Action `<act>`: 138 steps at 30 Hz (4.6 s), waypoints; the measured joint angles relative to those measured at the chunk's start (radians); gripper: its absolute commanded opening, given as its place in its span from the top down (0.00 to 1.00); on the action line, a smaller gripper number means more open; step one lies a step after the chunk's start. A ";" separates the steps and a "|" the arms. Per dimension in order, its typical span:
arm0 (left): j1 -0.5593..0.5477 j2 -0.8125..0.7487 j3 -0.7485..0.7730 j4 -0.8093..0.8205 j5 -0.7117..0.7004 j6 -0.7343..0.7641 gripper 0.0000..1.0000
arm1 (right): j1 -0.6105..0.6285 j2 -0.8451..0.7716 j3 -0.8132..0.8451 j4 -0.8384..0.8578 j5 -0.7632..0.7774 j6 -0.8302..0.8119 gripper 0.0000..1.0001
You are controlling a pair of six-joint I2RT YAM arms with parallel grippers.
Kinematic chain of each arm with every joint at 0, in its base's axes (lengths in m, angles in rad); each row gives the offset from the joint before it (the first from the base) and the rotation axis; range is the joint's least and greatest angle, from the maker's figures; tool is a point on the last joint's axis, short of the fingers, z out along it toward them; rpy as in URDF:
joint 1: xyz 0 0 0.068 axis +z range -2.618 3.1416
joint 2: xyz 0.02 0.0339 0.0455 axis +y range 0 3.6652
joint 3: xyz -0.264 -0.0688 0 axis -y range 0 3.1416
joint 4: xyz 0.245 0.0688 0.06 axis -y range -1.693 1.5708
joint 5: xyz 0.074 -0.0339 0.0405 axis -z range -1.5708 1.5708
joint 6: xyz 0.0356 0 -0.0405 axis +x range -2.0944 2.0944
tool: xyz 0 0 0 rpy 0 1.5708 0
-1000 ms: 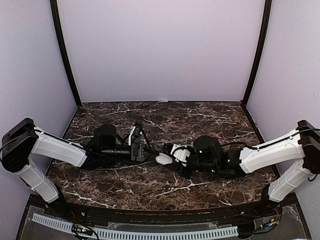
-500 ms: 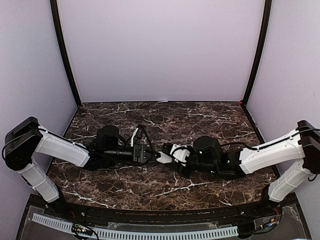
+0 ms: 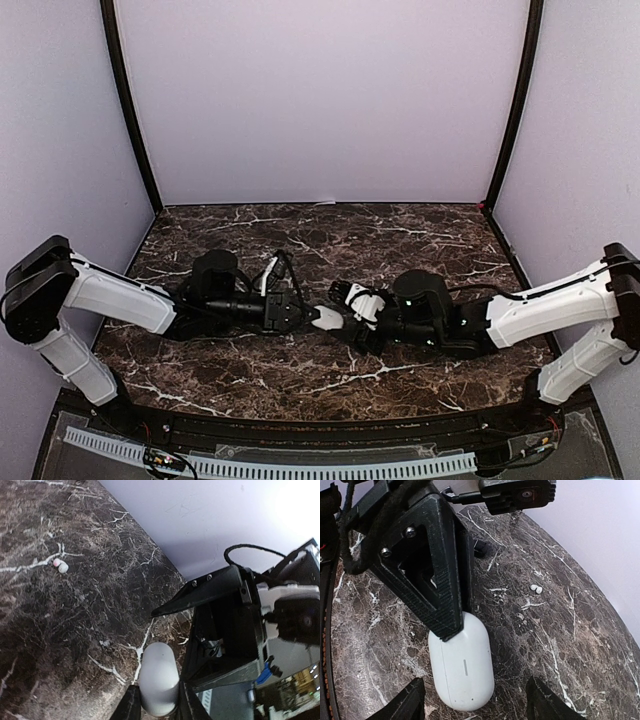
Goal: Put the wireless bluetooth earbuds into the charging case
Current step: Pass from the right arm to the left, then pass from the left arm to the right
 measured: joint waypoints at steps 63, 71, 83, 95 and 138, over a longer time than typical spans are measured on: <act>0.023 -0.158 0.059 -0.170 -0.233 -0.077 0.91 | -0.108 -0.385 -0.222 0.191 -0.170 0.106 0.37; 0.022 -0.158 0.052 -0.171 -0.188 -0.215 0.91 | 0.122 -0.074 -0.199 0.368 0.151 -0.415 0.33; 0.022 -0.166 0.042 -0.214 -0.213 -0.314 0.91 | 0.200 0.260 -0.108 0.729 0.488 -0.813 0.32; 0.022 -0.209 0.009 -0.254 -0.271 -0.428 0.91 | 0.145 0.048 -0.234 0.758 0.412 -0.740 0.32; 0.008 -0.247 -0.017 -0.393 -0.312 -0.869 0.91 | 0.010 0.326 0.086 0.443 0.033 -0.744 0.57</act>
